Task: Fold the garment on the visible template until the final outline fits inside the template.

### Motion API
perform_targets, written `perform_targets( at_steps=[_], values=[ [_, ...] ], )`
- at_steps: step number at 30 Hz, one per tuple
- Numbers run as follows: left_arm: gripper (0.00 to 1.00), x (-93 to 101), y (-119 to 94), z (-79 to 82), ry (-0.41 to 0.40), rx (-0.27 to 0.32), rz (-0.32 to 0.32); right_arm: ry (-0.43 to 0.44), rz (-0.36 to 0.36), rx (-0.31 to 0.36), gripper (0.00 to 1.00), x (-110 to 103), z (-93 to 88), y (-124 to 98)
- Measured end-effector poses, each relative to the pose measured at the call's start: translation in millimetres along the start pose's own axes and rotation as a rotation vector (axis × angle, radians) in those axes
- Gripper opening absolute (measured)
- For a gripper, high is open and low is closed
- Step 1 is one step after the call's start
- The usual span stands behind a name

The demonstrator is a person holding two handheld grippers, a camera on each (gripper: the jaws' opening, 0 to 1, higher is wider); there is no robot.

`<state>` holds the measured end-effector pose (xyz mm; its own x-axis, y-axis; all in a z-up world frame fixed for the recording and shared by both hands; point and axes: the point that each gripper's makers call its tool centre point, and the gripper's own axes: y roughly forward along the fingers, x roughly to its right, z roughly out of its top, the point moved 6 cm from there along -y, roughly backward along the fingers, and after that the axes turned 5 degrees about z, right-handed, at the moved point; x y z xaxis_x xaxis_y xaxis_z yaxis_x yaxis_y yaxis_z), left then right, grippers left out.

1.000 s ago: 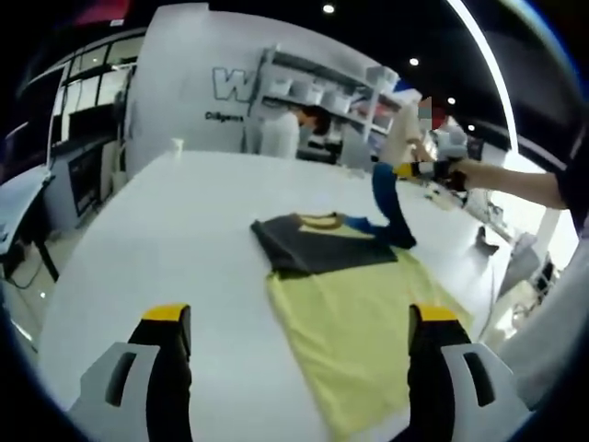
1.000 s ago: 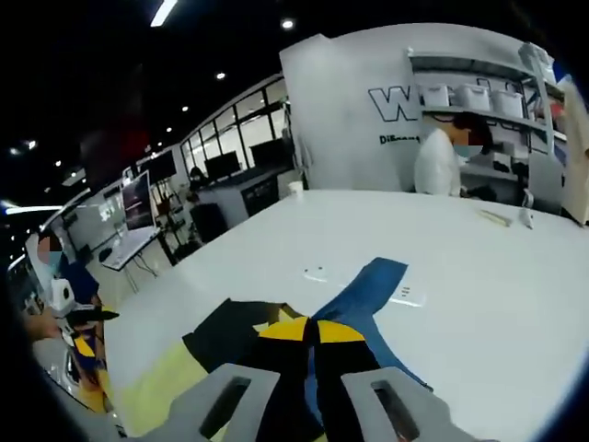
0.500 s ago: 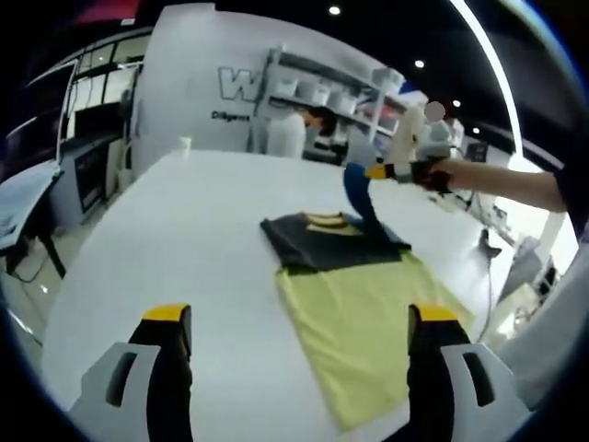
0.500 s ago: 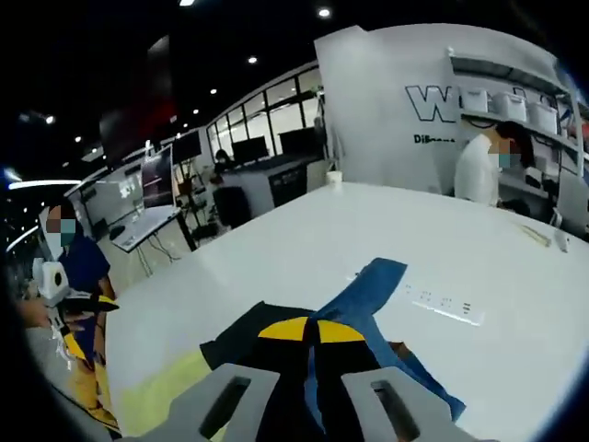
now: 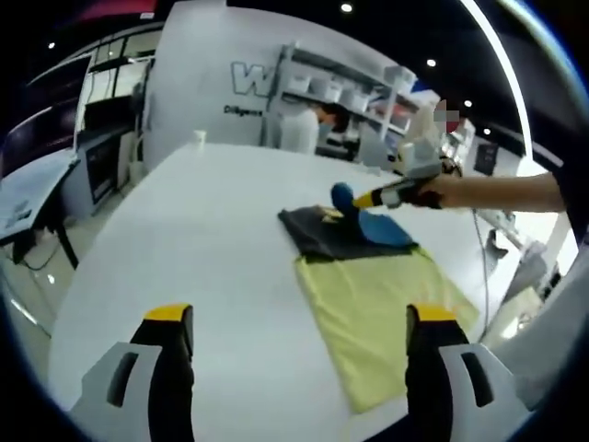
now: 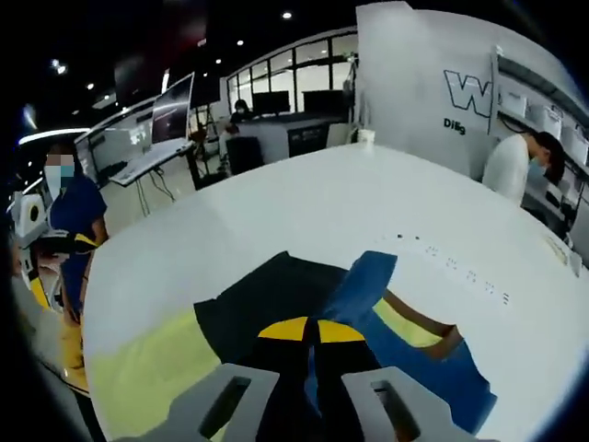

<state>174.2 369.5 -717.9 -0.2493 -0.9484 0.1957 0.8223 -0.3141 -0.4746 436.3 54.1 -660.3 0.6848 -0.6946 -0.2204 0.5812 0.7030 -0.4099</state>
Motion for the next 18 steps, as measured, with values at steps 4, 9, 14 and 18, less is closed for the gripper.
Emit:
perform_targets(
  at_steps=[4,9,14,18],
  values=[
    [0.91,-6.3,-6,-1.5,-0.007,0.0,0.014,-0.083,0.052,-0.083,0.0,-38,-19.9,45],
    [0.9,-10.8,-11,-6.9,-0.012,-0.02,0.027,-0.178,0.064,-0.209,0.05,-57,-55.6,77],
    [0.89,-21.5,-22,-11.5,-0.028,-0.024,0.059,-0.204,0.063,-0.26,0.14,-66,-73.1,91],
    [0.89,-28.8,-28,-16.7,-0.047,-0.024,0.079,-0.258,0.106,-0.302,0.14,-79,-80.9,100]
  ],
)
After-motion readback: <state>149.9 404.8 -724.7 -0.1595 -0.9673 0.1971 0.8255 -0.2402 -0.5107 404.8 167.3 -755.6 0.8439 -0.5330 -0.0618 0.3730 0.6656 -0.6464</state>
